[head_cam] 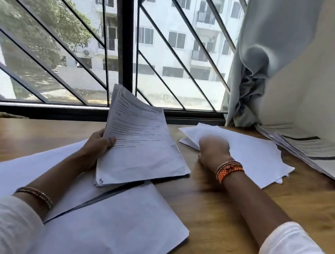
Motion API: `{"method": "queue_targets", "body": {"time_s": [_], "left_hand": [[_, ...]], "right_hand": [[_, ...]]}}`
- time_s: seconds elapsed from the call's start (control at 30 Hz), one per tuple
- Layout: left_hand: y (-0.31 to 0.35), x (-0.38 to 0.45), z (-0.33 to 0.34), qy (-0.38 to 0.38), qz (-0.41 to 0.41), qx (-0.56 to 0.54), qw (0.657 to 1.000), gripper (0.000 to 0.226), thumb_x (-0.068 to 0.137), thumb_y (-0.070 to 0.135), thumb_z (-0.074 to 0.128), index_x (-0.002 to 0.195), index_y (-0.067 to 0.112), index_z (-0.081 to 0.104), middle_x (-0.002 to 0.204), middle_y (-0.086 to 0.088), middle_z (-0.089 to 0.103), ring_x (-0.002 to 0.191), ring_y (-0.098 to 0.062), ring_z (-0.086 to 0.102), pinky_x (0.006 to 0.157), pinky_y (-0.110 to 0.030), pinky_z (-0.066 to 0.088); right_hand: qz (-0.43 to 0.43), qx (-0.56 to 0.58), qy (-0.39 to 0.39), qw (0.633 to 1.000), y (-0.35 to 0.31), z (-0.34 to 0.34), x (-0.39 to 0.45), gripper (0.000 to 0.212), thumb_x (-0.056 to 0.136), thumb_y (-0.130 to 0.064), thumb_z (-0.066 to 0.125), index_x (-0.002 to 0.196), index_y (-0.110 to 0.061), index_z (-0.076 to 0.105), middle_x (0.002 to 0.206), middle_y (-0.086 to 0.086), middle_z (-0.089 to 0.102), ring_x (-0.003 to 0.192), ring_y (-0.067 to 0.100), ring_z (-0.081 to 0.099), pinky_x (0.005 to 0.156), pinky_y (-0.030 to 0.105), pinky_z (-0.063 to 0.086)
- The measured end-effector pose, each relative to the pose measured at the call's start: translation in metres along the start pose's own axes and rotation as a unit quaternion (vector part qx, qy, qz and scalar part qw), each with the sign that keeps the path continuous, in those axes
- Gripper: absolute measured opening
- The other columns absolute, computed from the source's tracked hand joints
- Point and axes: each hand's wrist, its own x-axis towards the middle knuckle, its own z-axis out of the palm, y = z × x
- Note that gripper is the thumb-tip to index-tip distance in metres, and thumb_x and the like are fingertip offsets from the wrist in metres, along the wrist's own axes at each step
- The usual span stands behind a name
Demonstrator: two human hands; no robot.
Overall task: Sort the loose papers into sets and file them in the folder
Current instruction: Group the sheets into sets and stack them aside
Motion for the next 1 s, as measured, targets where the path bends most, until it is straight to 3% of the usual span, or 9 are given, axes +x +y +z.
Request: {"method": "queue_targets", "body": {"time_s": [0.17, 0.27, 0.33, 0.43, 0.5, 0.63, 0.77, 0.87, 1.0], "left_hand": [[0.002, -0.003, 0.002, 0.001, 0.011, 0.018, 1.000, 0.038, 0.095, -0.008, 0.042, 0.129, 0.006, 0.051, 0.102, -0.007, 0.062, 0.080, -0.017, 0.060, 0.076, -0.032, 0.047], [0.004, -0.005, 0.005, 0.006, 0.019, 0.027, 0.999, 0.038, 0.096, -0.007, 0.042, 0.131, 0.004, 0.049, 0.114, -0.010, 0.058, 0.085, -0.022, 0.060, 0.082, -0.034, 0.045], [0.004, -0.006, 0.005, 0.010, 0.029, 0.031, 0.999, 0.039, 0.096, -0.008, 0.042, 0.132, 0.004, 0.048, 0.117, -0.012, 0.057, 0.095, -0.027, 0.057, 0.083, -0.035, 0.045], [0.002, -0.005, 0.004, 0.013, 0.044, 0.031, 0.998, 0.039, 0.095, -0.008, 0.043, 0.130, 0.007, 0.050, 0.116, -0.012, 0.058, 0.097, -0.029, 0.056, 0.084, -0.036, 0.045], [0.003, -0.007, 0.002, 0.004, 0.043, 0.014, 0.999, 0.039, 0.094, -0.008, 0.044, 0.128, 0.009, 0.052, 0.111, -0.010, 0.060, 0.091, -0.028, 0.058, 0.082, -0.035, 0.047], [0.002, -0.008, 0.001, -0.035, 0.027, -0.013, 0.999, 0.032, 0.094, -0.008, 0.046, 0.118, 0.011, 0.055, 0.094, -0.006, 0.066, 0.078, -0.021, 0.063, 0.057, -0.023, 0.055], [0.002, -0.008, -0.001, -0.056, 0.032, -0.034, 0.997, 0.023, 0.094, -0.004, 0.048, 0.108, 0.011, 0.059, 0.082, -0.004, 0.071, 0.064, -0.018, 0.069, 0.051, -0.025, 0.054], [0.001, -0.008, -0.002, -0.062, 0.035, -0.028, 0.997, 0.022, 0.094, -0.003, 0.048, 0.107, 0.011, 0.059, 0.074, -0.002, 0.071, 0.059, -0.015, 0.068, 0.048, -0.025, 0.053], [0.001, -0.008, -0.002, -0.076, 0.039, -0.022, 0.996, 0.025, 0.094, -0.004, 0.047, 0.107, 0.012, 0.060, 0.077, -0.001, 0.073, 0.062, -0.016, 0.069, 0.050, -0.026, 0.054]], "right_hand": [[0.020, 0.080, 0.037, 0.996, -0.001, 0.009, -0.008, 0.022, 0.095, -0.017, 0.050, 0.113, -0.007, 0.056, 0.118, 0.015, 0.060, 0.109, 0.036, 0.058, 0.083, 0.037, 0.045], [0.034, 0.195, 0.134, 0.971, 0.007, -0.014, -0.003, 0.016, 0.093, -0.017, 0.049, 0.105, -0.006, 0.052, 0.105, 0.020, 0.064, 0.098, 0.040, 0.061, 0.070, 0.036, 0.040], [0.069, 0.337, 0.232, 0.910, 0.013, -0.047, -0.001, 0.013, 0.092, -0.017, 0.044, 0.097, -0.007, 0.050, 0.092, 0.020, 0.063, 0.086, 0.038, 0.060, 0.064, 0.032, 0.034], [0.131, 0.469, 0.414, 0.769, 0.022, -0.091, -0.012, 0.018, 0.089, -0.008, 0.041, 0.097, -0.001, 0.056, 0.083, 0.010, 0.059, 0.075, 0.024, 0.054, 0.065, 0.022, 0.028], [0.129, 0.462, 0.468, 0.742, 0.024, -0.094, -0.021, 0.018, 0.086, 0.000, 0.042, 0.097, 0.003, 0.056, 0.081, 0.009, 0.059, 0.072, 0.022, 0.051, 0.063, 0.018, 0.026], [0.142, 0.478, 0.376, 0.781, 0.024, -0.042, -0.006, 0.017, 0.090, 0.000, 0.046, 0.105, 0.005, 0.051, 0.088, 0.012, 0.060, 0.083, 0.032, 0.058, 0.065, 0.019, 0.028], [0.153, 0.558, 0.191, 0.793, 0.028, -0.010, -0.002, 0.038, 0.090, -0.043, 0.060, 0.101, -0.006, 0.062, 0.090, -0.002, 0.063, 0.088, 0.017, 0.062, 0.070, 0.021, 0.038], [0.065, 0.710, -0.030, 0.701, 0.033, -0.003, -0.009, 0.047, 0.071, -0.050, 0.074, 0.098, -0.011, 0.072, 0.089, 0.003, 0.073, 0.077, 0.012, 0.069, 0.065, 0.023, 0.052], [0.042, 0.746, -0.047, 0.662, 0.034, 0.003, -0.010, 0.034, 0.064, -0.041, 0.080, 0.087, -0.016, 0.074, 0.082, -0.003, 0.073, 0.072, 0.009, 0.067, 0.059, 0.021, 0.051]]}}
